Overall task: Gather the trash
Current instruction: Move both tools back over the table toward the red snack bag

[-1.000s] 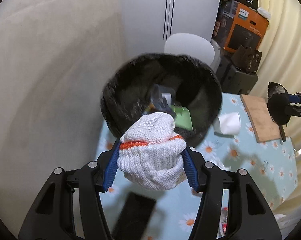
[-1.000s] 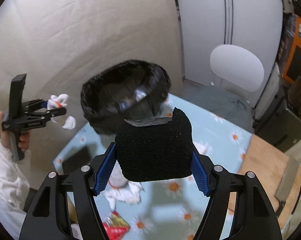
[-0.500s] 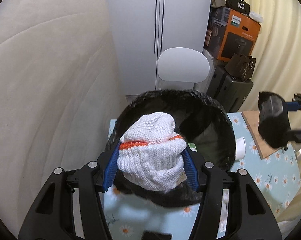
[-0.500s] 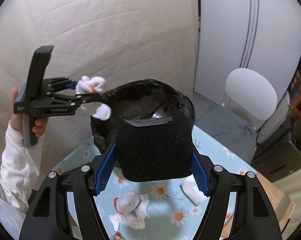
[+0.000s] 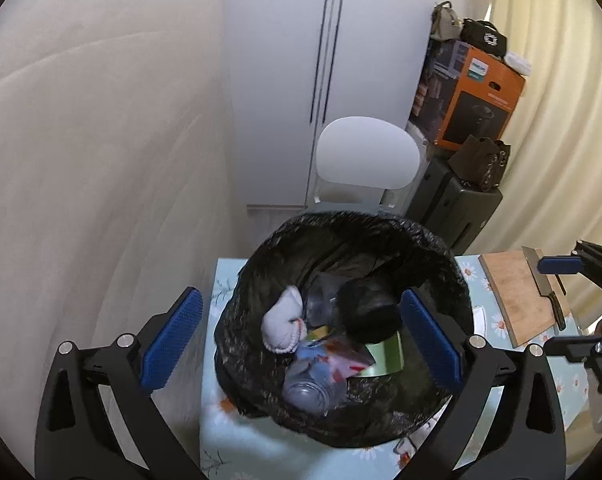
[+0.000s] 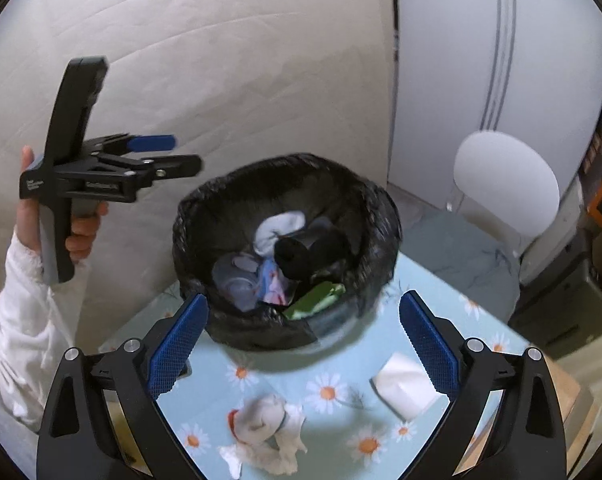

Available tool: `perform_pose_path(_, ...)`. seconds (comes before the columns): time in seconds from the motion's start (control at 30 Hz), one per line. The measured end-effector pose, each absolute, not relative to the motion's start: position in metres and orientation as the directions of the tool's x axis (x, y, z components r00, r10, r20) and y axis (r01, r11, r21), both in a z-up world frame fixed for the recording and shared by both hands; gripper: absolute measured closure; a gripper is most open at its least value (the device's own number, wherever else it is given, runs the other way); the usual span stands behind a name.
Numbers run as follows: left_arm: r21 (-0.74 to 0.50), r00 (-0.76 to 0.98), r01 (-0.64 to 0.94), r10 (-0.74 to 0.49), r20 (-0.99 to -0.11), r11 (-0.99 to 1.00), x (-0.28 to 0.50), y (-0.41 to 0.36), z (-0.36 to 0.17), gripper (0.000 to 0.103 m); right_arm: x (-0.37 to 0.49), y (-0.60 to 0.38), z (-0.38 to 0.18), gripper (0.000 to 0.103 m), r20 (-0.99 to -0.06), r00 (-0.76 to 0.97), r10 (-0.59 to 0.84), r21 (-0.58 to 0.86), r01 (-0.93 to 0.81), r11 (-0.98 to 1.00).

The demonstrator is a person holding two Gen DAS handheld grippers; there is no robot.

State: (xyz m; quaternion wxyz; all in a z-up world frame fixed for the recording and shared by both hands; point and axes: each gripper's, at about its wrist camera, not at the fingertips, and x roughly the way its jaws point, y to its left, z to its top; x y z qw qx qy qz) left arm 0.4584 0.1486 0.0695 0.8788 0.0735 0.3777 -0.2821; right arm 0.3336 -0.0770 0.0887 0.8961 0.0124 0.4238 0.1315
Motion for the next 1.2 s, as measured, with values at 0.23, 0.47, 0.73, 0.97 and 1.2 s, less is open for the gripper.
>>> perform_pose_path(0.23, -0.044, 0.573, 0.519, -0.385, -0.724, 0.854, 0.439, 0.149, 0.067, 0.006, 0.313, -0.096, 0.080, 0.011, -0.770, 0.601, 0.216, 0.141, -0.170, 0.975)
perform_pose_path(0.47, -0.014, 0.585, 0.493, -0.343, -0.735, 0.870, 0.402, 0.149, 0.068, 0.006, 0.283, -0.110, 0.079, 0.011, -0.765, 0.603, 0.227, 0.153, -0.173, 0.973)
perform_pose_path(0.73, 0.024, 0.603, 0.450, -0.284, -0.745, 0.893, 0.353, 0.141, 0.068, 0.006, 0.252, -0.121, 0.070, 0.011, -0.779, 0.587, 0.220, 0.139, -0.180, 0.974)
perform_pose_path(0.97, 0.040, 0.577, 0.432, -0.242, -0.780, 0.901, 0.310, 0.129, 0.059, 0.006, 0.225, -0.130, 0.057, 0.011, -0.796, 0.566, 0.216, 0.129, -0.190, 0.973)
perform_pose_path(1.2, 0.021, 0.557, 0.408, -0.231, -0.798, 0.913, 0.268, 0.123, 0.046, 0.006, 0.198, -0.140, 0.049, 0.011, -0.806, 0.548, 0.225, 0.124, -0.214, 0.969)
